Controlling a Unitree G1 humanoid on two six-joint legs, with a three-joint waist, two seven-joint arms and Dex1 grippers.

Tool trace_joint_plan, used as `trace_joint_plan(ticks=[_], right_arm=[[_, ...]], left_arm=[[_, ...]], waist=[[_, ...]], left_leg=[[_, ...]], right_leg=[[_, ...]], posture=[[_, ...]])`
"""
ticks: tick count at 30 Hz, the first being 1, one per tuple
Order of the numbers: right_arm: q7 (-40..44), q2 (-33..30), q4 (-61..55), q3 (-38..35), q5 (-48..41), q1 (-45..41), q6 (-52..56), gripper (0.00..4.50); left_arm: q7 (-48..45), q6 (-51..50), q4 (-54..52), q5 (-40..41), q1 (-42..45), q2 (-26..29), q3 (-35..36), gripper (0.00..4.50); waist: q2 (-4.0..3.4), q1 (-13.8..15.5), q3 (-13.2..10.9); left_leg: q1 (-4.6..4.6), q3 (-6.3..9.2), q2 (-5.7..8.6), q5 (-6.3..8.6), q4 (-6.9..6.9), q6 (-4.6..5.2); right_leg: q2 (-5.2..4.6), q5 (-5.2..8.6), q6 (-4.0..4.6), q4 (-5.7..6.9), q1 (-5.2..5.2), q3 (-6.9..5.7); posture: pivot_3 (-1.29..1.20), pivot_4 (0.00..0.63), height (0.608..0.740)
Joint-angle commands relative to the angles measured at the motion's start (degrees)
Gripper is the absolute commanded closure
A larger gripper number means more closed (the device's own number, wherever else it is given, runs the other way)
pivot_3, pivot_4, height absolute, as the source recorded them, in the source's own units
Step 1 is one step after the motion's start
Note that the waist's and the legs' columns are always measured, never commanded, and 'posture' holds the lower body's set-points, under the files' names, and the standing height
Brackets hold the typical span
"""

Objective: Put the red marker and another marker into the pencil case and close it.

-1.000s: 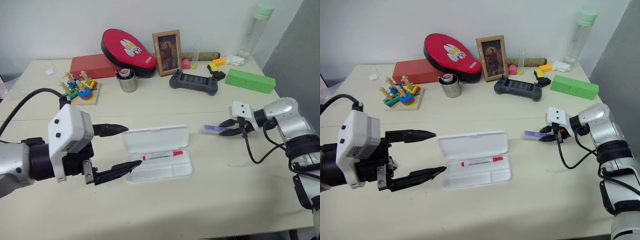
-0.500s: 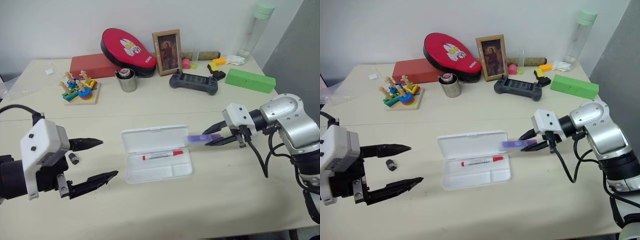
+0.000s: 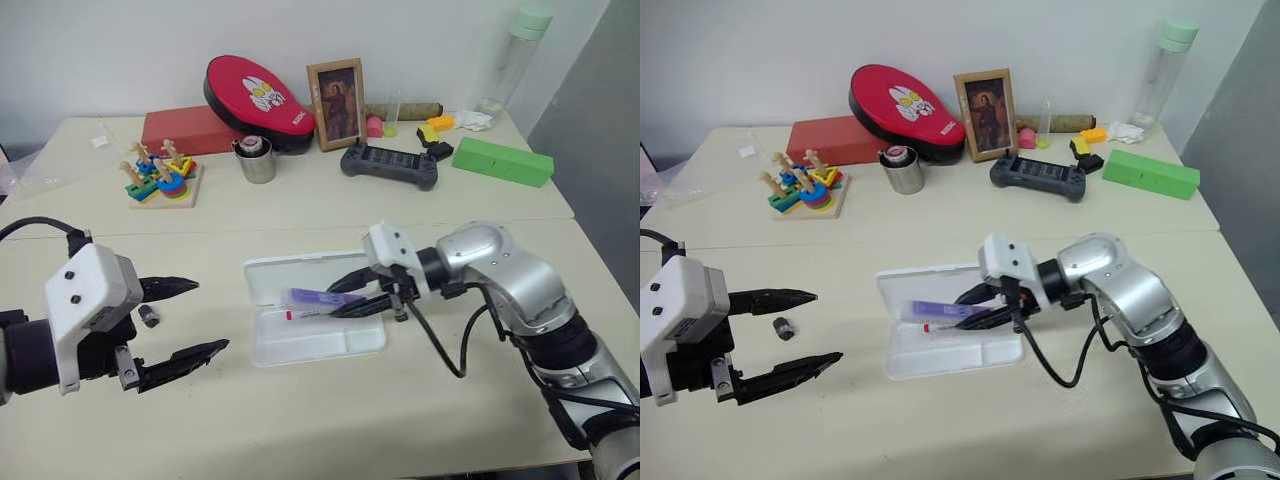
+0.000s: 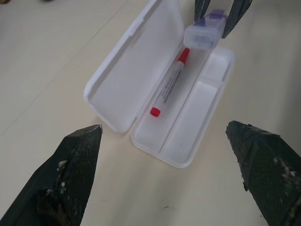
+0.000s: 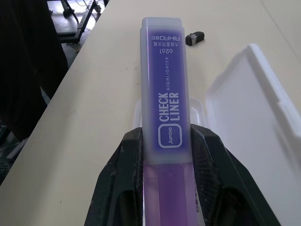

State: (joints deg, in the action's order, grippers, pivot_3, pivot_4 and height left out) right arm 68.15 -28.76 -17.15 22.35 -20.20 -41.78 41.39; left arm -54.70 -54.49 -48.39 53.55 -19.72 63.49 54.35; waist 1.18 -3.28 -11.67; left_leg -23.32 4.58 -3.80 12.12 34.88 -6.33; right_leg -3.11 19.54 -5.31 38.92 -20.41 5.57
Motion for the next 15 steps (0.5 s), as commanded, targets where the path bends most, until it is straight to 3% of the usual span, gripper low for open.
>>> trace_joint_plan(ticks=[1, 9, 15], right_arm=[[-3.7, 2.2, -0.3, 0.8, 0.3, -2.0, 2.3, 3.45], [-7.0, 6.3, -0.2, 3.2, -0.7, -1.8, 7.1, 3.45], [-5.7, 5.2, -0.6, 5.7, -0.4, -0.1, 6.6, 3.45]], left_arm=[[-1.3, 1.1, 0.7, -1.6, 0.1, 0.3, 0.7, 0.0], [-4.8, 1.7, 2.8, -4.5, 0.5, 1.5, 0.5, 0.0], [-7.7, 2.1, 4.9, -5.9, 1.1, 3.3, -0.2, 0.0]], waist=[[0.0, 0.0, 0.0], [0.0, -0.1, 0.0], [0.02, 0.0, 0.0]], left_leg=[[-0.04, 0.0, 0.0, 0.0, 0.0, 0.0], [-0.09, 0.0, -0.01, 0.0, -0.01, 0.0], [-0.13, -0.01, 0.0, 0.0, -0.01, 0.0]], right_leg=[[0.0, 0.0, 0.0, 0.01, -0.05, 0.0], [0.01, 0.0, 0.01, 0.04, -0.14, -0.01], [0.0, 0.0, 0.0, 0.04, -0.19, -0.01]], posture=[[0.0, 0.15, 0.74], [0.0, 0.15, 0.74], [0.0, 0.15, 0.74]])
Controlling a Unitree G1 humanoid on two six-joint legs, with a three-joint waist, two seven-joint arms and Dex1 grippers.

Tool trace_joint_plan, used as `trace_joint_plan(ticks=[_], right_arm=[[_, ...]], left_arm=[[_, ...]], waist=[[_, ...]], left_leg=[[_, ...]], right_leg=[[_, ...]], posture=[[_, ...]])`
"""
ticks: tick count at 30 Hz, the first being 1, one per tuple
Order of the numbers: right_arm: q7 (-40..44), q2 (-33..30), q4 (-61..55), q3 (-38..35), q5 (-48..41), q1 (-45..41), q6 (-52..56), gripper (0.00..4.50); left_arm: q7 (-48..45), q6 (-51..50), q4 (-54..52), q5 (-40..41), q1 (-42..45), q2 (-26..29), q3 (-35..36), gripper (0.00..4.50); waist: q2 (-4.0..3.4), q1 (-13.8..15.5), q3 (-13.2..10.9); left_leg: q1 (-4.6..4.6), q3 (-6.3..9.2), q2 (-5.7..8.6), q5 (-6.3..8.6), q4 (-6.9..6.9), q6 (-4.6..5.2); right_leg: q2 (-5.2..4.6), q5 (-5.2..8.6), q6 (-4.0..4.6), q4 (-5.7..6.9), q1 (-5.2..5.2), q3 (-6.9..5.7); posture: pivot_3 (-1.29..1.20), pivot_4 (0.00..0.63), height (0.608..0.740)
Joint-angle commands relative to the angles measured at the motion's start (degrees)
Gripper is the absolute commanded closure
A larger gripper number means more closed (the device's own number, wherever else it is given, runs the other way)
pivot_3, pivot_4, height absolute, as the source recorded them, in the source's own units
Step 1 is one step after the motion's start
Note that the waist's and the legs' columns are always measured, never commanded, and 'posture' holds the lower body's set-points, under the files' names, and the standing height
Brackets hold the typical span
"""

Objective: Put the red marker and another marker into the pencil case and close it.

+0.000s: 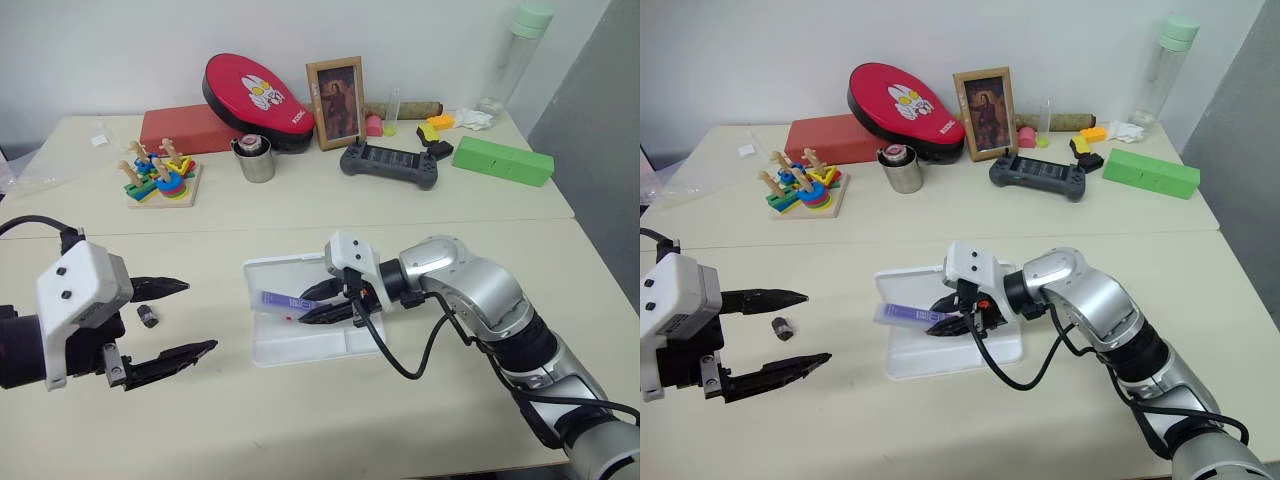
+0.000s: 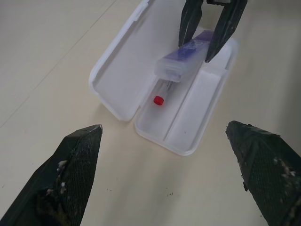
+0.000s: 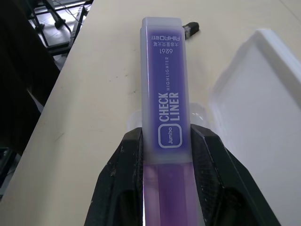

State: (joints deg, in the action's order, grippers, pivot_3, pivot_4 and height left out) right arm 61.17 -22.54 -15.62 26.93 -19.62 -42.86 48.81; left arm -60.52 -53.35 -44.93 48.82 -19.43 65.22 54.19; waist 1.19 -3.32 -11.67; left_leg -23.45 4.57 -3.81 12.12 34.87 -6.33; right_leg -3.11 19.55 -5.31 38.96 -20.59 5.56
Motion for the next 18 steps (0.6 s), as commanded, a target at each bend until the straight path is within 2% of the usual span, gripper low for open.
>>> trace_joint_plan(ticks=[1, 10, 18], right_arm=[[1.5, -1.3, -2.3, 1.4, -1.0, 1.3, -1.0, 3.45], [0.7, -1.2, -0.6, 5.4, 1.8, 3.7, -4.6, 3.45], [0.0, 1.0, 5.1, 8.6, 6.4, 3.3, -11.5, 3.45]], left_arm=[[-2.4, 1.0, 1.9, -1.4, 0.9, 2.0, -0.1, 0.0], [-5.2, 0.5, 3.4, -2.5, 2.7, 3.7, -1.0, 0.0], [-5.5, -1.0, 3.0, -1.9, 4.2, 4.1, -0.8, 0.0]], waist=[[0.02, 0.0, 0.0], [0.02, -0.1, 0.0], [0.04, -0.2, 0.0]], left_leg=[[0.0, 0.0, 0.0, 0.0, 0.0, 0.0], [-0.03, 0.0, -0.01, 0.0, -0.01, 0.0], [-0.44, 0.0, -0.01, -0.01, 0.01, -0.01]], right_leg=[[0.0, 0.0, 0.0, 0.0, 0.0, 0.0], [0.0, 0.0, 0.0, 0.01, -0.04, -0.01], [0.0, 0.0, 0.0, 0.09, -0.52, -0.01]], posture=[[0.0, 0.15, 0.74], [0.0, 0.15, 0.74], [0.0, 0.15, 0.74]])
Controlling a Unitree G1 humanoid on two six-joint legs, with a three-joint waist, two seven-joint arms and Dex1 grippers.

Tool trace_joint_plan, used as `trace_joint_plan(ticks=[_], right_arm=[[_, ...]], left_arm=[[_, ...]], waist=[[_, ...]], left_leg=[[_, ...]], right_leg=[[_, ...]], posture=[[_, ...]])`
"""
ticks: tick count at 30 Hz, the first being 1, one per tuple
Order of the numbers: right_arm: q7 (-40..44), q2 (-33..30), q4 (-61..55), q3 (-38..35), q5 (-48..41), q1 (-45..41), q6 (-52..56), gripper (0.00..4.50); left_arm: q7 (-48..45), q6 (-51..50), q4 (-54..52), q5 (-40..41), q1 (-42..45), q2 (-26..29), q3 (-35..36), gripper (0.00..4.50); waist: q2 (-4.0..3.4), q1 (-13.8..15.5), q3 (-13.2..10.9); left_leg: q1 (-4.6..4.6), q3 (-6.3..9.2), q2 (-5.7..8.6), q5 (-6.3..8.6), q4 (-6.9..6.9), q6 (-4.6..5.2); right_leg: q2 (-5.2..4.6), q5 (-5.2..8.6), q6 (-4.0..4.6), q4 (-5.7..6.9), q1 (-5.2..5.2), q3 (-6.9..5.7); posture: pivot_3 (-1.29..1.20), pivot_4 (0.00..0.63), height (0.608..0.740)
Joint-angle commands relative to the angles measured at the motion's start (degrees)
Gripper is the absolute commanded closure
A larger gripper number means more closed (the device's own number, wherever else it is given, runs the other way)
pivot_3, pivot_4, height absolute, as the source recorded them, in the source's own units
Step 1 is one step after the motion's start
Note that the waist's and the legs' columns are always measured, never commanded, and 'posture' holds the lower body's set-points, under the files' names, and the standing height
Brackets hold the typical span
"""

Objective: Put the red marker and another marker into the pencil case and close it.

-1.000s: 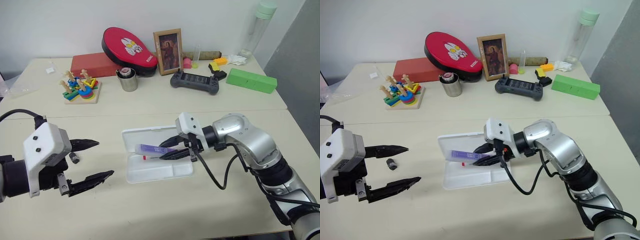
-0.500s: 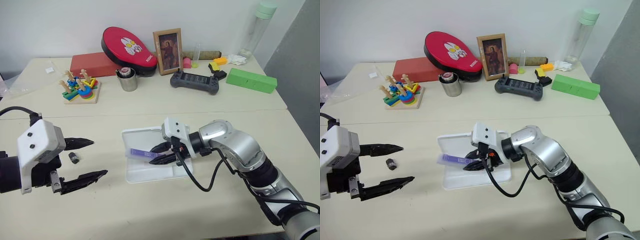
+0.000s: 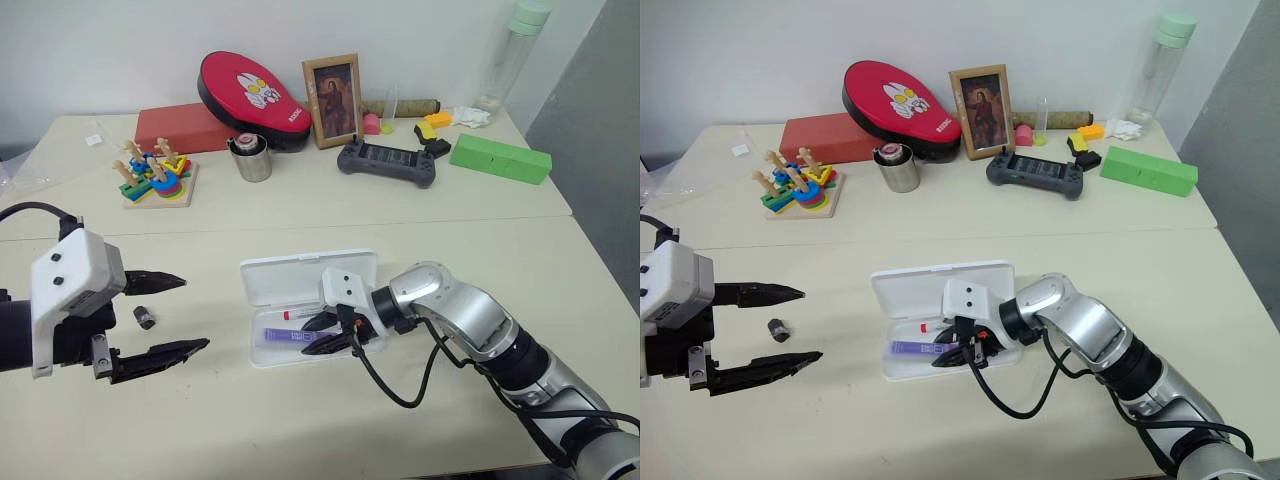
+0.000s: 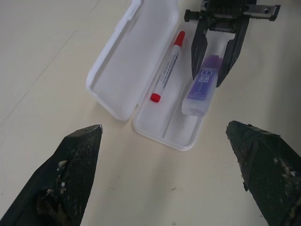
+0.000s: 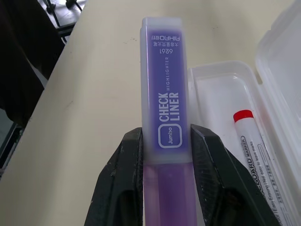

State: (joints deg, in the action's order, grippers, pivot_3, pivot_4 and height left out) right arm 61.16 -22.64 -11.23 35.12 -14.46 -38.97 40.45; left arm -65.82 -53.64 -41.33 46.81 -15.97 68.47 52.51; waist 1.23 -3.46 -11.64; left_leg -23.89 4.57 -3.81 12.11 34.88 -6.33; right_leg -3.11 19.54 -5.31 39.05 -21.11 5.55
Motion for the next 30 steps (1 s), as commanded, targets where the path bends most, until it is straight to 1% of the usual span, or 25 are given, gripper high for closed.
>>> trace_joint_plan(ticks=[1, 8, 14, 16, 17, 19, 21, 22, 28, 30], right_arm=[[0.2, 1.3, 1.4, 0.7, 1.7, -0.8, -3.9, 3.45], [1.8, 2.0, 6.4, 3.6, 6.3, -0.6, -10.9, 3.45], [4.1, 1.6, 6.9, 3.3, 7.1, -0.1, -13.0, 3.45], [4.6, 1.5, 6.9, 3.1, 7.3, -0.1, -13.5, 2.74], [4.6, 1.5, 7.0, 3.0, 7.4, -0.1, -13.7, 2.65], [4.7, 1.6, 7.1, 2.6, 7.6, -0.2, -13.9, 2.18], [4.6, 1.8, 7.1, 2.1, 7.5, -0.6, -13.6, 1.81], [4.6, 1.9, 7.1, 1.8, 7.4, -0.8, -13.4, 1.43], [5.1, 2.8, 5.4, -1.7, 4.7, -2.1, -10.1, 0.09], [5.7, 2.7, 3.8, -4.8, 1.9, -2.9, -8.1, 0.04]], left_arm=[[-0.2, -1.0, -0.8, 0.3, 0.9, 0.9, 1.0, 0.0], [0.4, -3.6, -2.2, 1.7, 2.4, 0.6, 2.3, 0.0], [0.8, -4.5, -2.9, 1.8, 2.7, 0.0, 2.6, 0.0], [1.2, -4.6, -2.9, 1.8, 3.0, -0.1, 2.2, 0.0], [1.3, -4.6, -2.9, 1.8, 3.2, -0.1, 2.0, 0.0], [1.7, -4.6, -2.9, 2.0, 3.6, -0.2, 1.6, 0.0], [2.1, -4.5, -2.8, 2.1, 3.9, -0.3, 1.1, 0.0], [2.2, -4.4, -2.8, 2.1, 4.0, -0.4, 1.0, 0.0], [3.1, -4.4, -2.7, 2.9, 4.4, -1.1, 0.4, 0.0], [4.3, -5.1, -2.9, 4.6, 5.0, -2.1, 0.4, 0.0]], waist=[[0.0, 0.0, 0.0], [0.03, 0.0, 0.0], [0.06, 0.0, 0.0], [0.06, 0.0, 0.0], [0.06, 0.0, 0.0], [0.06, 0.0, 0.0], [0.06, 0.0, 0.0], [0.06, 0.0, 0.0], [0.06, 0.0, 0.0], [0.05, 0.0, 0.0]], left_leg=[[-0.02, 0.0, 0.0, 0.0, 0.0, 0.0], [-0.03, 0.0, 0.0, 0.0, 0.0, -0.01], [0.0, 0.01, 0.0, -0.04, 0.01, -0.06], [0.0, 0.01, 0.0, -0.05, 0.02, -0.08], [0.0, 0.01, -0.01, -0.05, 0.03, -0.08], [-0.01, 0.02, 0.0, -0.05, 0.03, -0.08], [-0.01, 0.02, 0.0, -0.05, 0.02, -0.08], [-0.01, 0.02, 0.0, -0.06, 0.02, -0.09], [-0.01, 0.02, -0.01, -0.08, 0.02, -0.12], [-0.02, 0.02, 0.0, -0.08, 0.02, -0.13]], right_leg=[[0.0, 0.0, 0.0, 0.0, -0.01, 0.0], [0.0, 0.0, 0.0, 0.0, -0.01, 0.0], [0.0, -0.01, 0.0, 0.04, 0.03, -0.01], [0.0, -0.01, 0.0, 0.05, 0.03, -0.01], [0.0, -0.01, 0.0, 0.05, 0.03, -0.01], [0.0, -0.01, 0.0, 0.05, 0.03, -0.02], [0.0, -0.01, 0.0, 0.06, 0.03, -0.02], [0.0, -0.01, 0.0, 0.06, 0.03, -0.02], [0.0, -0.01, 0.0, 0.06, 0.03, -0.02], [0.0, -0.01, 0.0, 0.06, 0.03, -0.02]], posture=[[0.0, 0.15, 0.74], [0.0, 0.15, 0.74], [0.0, 0.15, 0.74], [0.0, 0.15, 0.74], [0.0, 0.15, 0.74], [0.0, 0.15, 0.74], [0.0, 0.15, 0.74], [0.0, 0.15, 0.74], [0.0, 0.15, 0.74], [0.0, 0.15, 0.74]])
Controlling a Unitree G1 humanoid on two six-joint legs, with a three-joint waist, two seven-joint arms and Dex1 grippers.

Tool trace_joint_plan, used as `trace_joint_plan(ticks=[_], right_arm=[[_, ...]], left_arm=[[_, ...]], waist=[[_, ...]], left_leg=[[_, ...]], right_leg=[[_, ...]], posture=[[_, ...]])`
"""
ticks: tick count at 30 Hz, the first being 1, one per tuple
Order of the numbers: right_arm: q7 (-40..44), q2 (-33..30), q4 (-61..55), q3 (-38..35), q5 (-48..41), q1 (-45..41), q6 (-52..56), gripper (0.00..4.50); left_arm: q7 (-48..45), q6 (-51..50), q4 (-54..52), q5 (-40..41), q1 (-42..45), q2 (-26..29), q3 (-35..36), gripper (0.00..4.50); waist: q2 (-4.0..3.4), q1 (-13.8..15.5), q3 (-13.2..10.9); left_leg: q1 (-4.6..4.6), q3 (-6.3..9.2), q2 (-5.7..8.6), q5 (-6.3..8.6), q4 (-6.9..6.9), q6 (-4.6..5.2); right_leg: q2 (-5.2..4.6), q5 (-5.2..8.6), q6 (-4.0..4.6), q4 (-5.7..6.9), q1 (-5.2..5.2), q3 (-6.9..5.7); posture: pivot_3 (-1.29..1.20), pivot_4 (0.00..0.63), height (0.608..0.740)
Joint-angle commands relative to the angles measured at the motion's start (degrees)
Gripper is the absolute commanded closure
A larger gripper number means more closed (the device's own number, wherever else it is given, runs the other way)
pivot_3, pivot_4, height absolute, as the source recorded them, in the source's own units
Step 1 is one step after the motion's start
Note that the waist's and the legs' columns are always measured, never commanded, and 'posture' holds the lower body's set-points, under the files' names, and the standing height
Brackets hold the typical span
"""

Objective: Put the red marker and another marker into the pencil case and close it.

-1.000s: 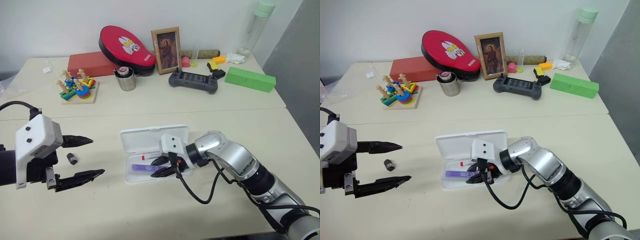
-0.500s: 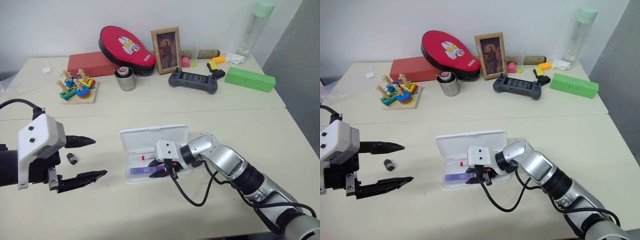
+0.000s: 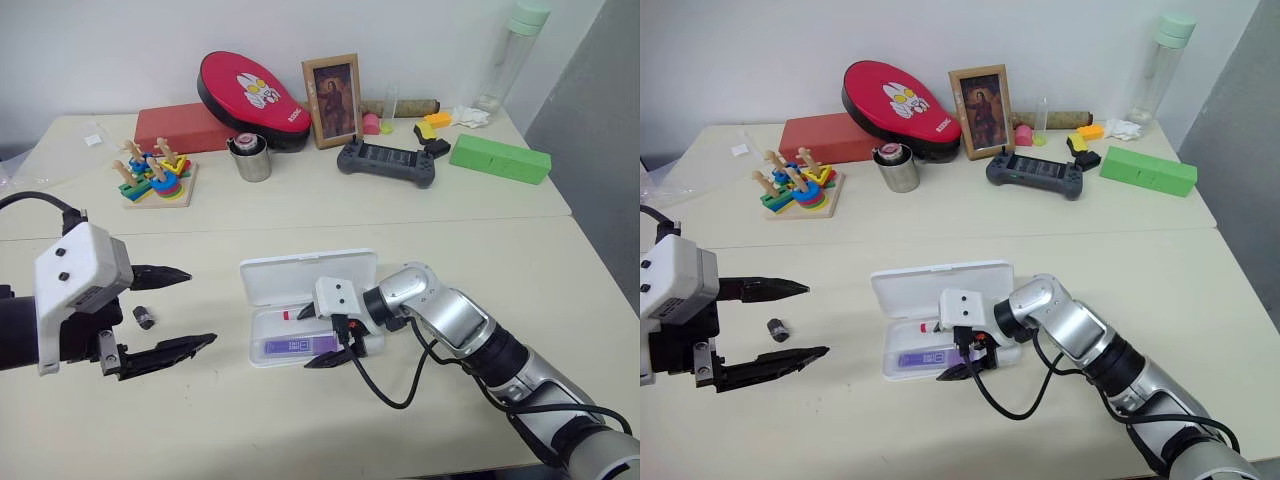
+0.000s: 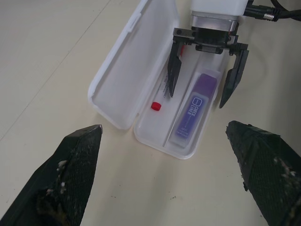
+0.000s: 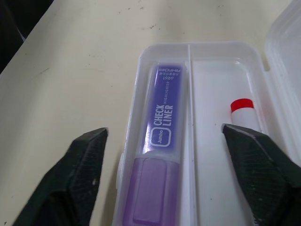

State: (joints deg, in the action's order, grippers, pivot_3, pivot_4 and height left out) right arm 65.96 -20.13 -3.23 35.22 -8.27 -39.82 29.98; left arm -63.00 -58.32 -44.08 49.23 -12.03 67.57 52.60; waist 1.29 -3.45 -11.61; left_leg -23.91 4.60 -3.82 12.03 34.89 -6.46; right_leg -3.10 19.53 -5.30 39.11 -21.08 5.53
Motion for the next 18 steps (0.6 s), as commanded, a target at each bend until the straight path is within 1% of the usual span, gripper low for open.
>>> trace_joint_plan(ticks=[1, 5, 12, 14, 16, 18], right_arm=[[1.2, 0.0, -5.0, -6.6, -5.7, -2.4, 3.3, 0.04], [2.1, -2.7, -7.5, -11.3, -9.1, -2.7, 5.4, 0.04], [5.5, -11.8, -11.5, -18.1, -13.5, -0.2, 5.6, 0.04], [6.6, -14.2, -12.3, -19.2, -14.0, 0.2, 4.9, 0.04], [7.3, -16.2, -12.5, -19.9, -13.6, 0.0, 3.4, 0.04], [8.2, -18.1, -12.4, -20.2, -12.4, -0.6, 0.6, 0.04]], left_arm=[[2.3, -1.0, -0.4, 3.2, 1.3, -1.8, 0.4, 0.0], [5.5, -2.9, -2.3, 5.8, 0.1, -4.8, 1.5, 0.0], [12.3, -3.6, -5.9, 4.3, -5.9, -11.0, 4.1, 0.0], [15.8, -2.6, -6.2, 1.9, -6.7, -12.5, 3.2, 0.0], [21.7, -0.9, -5.6, -4.7, -6.8, -13.0, -0.1, 0.0], [27.1, -1.1, -5.1, -8.2, -5.7, -14.1, -2.4, 0.0]], waist=[[0.0, 0.0, 0.0], [0.01, 0.1, 0.0], [0.02, 0.1, 0.0], [0.01, 0.2, 0.0], [0.02, 0.2, 0.0], [0.01, 0.2, 0.0]], left_leg=[[0.0, 0.0, 0.0, 0.0, 0.0, -0.01], [0.0, 0.02, -0.01, 0.0, 0.0, -0.01], [0.0, 0.02, 0.0, 0.0, 0.01, 0.0], [0.01, 0.02, 0.0, 0.0, 0.04, 0.0], [0.02, 0.02, 0.0, -0.01, 0.05, 0.01], [0.04, 0.03, 0.0, -0.01, 0.06, 0.01]], right_leg=[[0.0, 0.0, 0.0, 0.0, 0.0, 0.0], [0.0, 0.0, 0.0, 0.01, 0.03, -0.01], [0.0, 0.0, 0.0, 0.0, 0.04, 0.0], [0.0, 0.0, 0.0, 0.0, 0.07, 0.0], [0.0, -0.01, 0.0, 0.0, 0.09, 0.0], [0.0, -0.02, 0.01, 0.01, 0.09, 0.0]], posture=[[0.0, 0.15, 0.74], [0.0, 0.15, 0.74], [0.0, 0.15, 0.74], [0.0, 0.15, 0.74], [0.0, 0.15, 0.74], [0.0, 0.15, 0.74]])
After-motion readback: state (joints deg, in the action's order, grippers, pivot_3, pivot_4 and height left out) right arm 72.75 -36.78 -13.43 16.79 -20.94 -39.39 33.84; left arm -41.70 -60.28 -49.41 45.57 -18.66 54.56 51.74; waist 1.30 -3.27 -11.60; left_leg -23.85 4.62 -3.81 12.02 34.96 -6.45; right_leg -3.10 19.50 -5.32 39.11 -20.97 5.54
